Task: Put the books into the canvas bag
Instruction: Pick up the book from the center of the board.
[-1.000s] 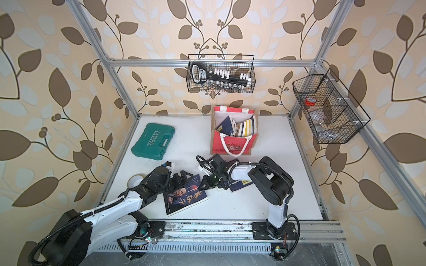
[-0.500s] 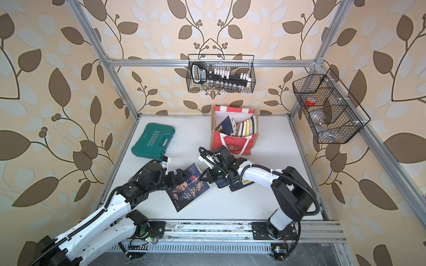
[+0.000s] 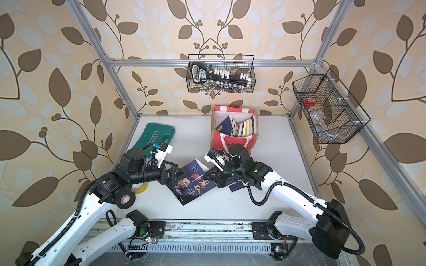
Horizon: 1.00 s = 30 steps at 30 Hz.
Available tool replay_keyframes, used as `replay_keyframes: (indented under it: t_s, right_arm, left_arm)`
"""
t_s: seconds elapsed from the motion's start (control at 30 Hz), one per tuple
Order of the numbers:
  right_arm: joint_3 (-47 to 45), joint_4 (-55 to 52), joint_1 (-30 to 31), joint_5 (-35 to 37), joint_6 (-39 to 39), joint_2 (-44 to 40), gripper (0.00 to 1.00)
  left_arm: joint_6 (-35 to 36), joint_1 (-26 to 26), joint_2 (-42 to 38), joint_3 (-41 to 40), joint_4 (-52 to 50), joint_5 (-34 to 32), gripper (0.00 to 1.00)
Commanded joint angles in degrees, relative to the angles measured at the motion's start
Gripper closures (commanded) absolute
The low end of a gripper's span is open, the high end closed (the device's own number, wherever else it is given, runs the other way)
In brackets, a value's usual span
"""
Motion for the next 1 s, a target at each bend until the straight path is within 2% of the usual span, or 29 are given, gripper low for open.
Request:
replay_keyframes:
  t_s: [0.0, 0.17, 0.3, 0.4, 0.47, 0.57, 0.6, 0.67, 0.77, 0.9, 0.97]
  right_arm:
    - [4.1, -0.5, -2.5, -9.5, -3.5, -2.7, 1.0]
    - [5.9, -1.0, -5.6, -18.0, -4.2, -5.2, 1.0]
    - [6.9, -1.2, -6.4, -19.3, -4.6, -6.3, 1.0]
    - [7.6, -1.2, -6.4, -21.4, -4.8, -5.7, 1.0]
    - [8.0, -1.4, -6.3, -22.9, -4.9, -5.1, 1.0]
    - [8.0, -0.9, -6.4, -22.7, -4.6, -5.2, 1.0]
    - [8.0, -0.6, -6.4, -22.2, -4.4, -5.4, 1.0]
    - [8.2, 0.8, -6.3, -20.1, -2.8, -5.7, 1.0]
    - [8.6, 2.8, -6.5, -17.0, -0.9, -6.0, 1.0]
    - [7.8, 6.1, -6.7, -15.6, 1.8, -6.7, 1.0]
    - [7.4, 7.2, -6.7, -13.3, 3.1, -7.1, 1.0]
  left_arm:
    - [7.8, 0.1, 0.6, 1.6, -3.5, 11.9, 0.01]
    - [9.9, 0.1, 0.9, 1.3, -5.1, 12.8, 0.01]
    - [10.2, 0.1, 0.7, 1.0, -4.5, 15.3, 0.03]
    - [9.8, 0.1, 0.9, 0.3, -3.9, 13.0, 0.01]
    - [9.3, 0.1, 0.7, 0.1, -3.7, 8.8, 0.01]
    - [9.4, 0.1, 0.2, -0.4, -2.8, 10.6, 0.02]
    - [9.5, 0.1, 0.0, -0.7, -2.3, 12.8, 0.07]
    - [9.3, 0.1, 0.0, -1.3, -0.7, 18.9, 0.28]
    - [8.9, 0.1, 0.7, -1.7, 0.3, 24.6, 0.58]
    - [8.7, 0.1, 0.8, -1.2, 0.4, 27.8, 0.8]
    - [8.9, 0.1, 0.5, -0.5, -0.5, 26.3, 1.0]
